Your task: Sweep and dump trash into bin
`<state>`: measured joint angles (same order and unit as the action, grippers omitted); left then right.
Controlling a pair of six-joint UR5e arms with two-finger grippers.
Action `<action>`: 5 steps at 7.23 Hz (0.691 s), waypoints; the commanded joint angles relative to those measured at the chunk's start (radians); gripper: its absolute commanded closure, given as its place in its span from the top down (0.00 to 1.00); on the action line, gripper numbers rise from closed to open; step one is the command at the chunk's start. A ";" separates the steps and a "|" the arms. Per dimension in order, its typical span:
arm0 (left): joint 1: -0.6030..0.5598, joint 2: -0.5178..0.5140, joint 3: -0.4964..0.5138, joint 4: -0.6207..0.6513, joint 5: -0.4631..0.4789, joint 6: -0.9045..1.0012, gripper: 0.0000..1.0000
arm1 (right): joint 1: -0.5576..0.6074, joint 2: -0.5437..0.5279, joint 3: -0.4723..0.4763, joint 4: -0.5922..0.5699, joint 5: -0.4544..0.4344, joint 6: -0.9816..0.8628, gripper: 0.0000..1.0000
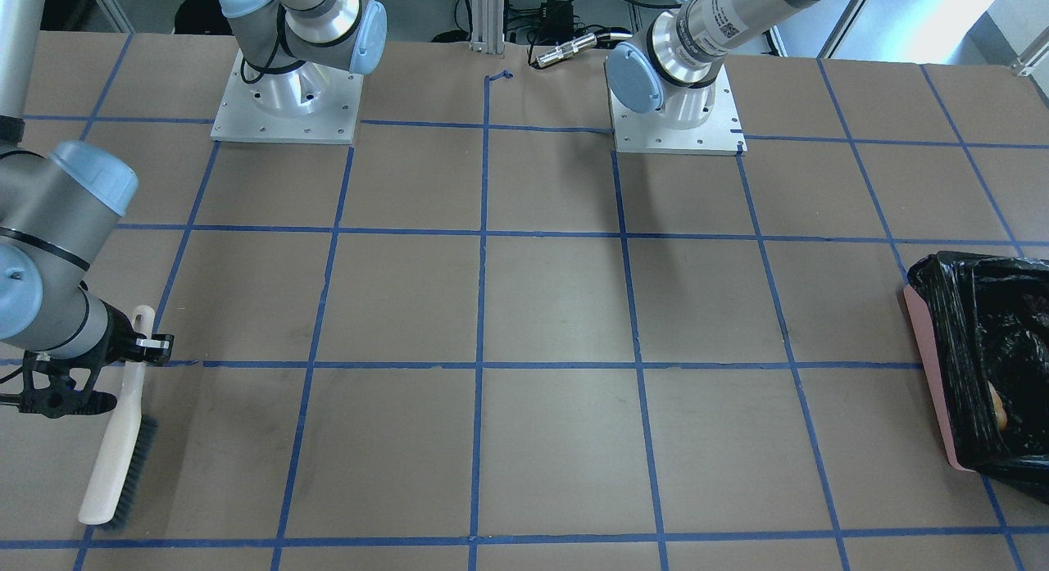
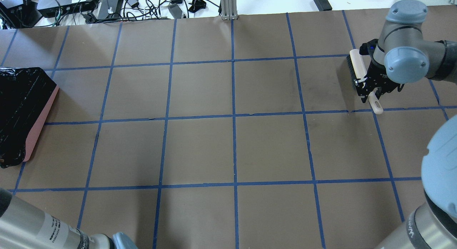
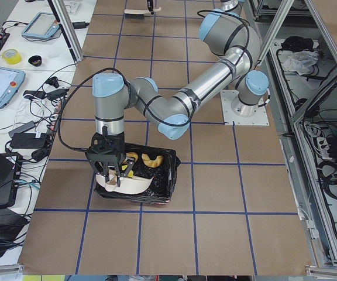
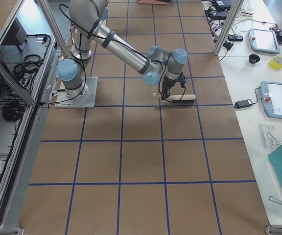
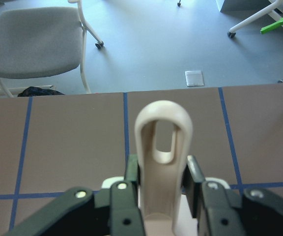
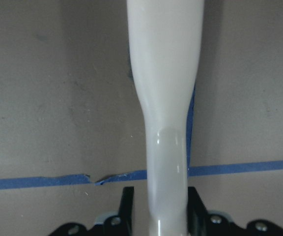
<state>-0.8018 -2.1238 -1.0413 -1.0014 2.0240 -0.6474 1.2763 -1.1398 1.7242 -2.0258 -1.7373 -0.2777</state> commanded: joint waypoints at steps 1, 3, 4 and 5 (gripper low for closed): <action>0.007 0.021 -0.067 0.198 -0.063 -0.123 0.00 | 0.000 -0.001 -0.001 -0.002 0.005 0.000 0.62; 0.012 0.027 -0.156 0.427 -0.064 -0.251 0.00 | 0.000 -0.009 -0.005 -0.005 0.008 -0.003 0.74; 0.012 0.047 -0.199 0.431 -0.060 -0.276 0.00 | 0.000 -0.012 -0.014 -0.042 0.004 -0.008 0.83; 0.010 0.071 -0.233 0.411 -0.062 -0.265 0.00 | 0.000 -0.021 -0.017 -0.059 0.005 -0.015 0.89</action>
<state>-0.7906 -2.0792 -1.2269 -0.5934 1.9628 -0.9040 1.2763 -1.1523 1.7131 -2.0591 -1.7315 -0.2852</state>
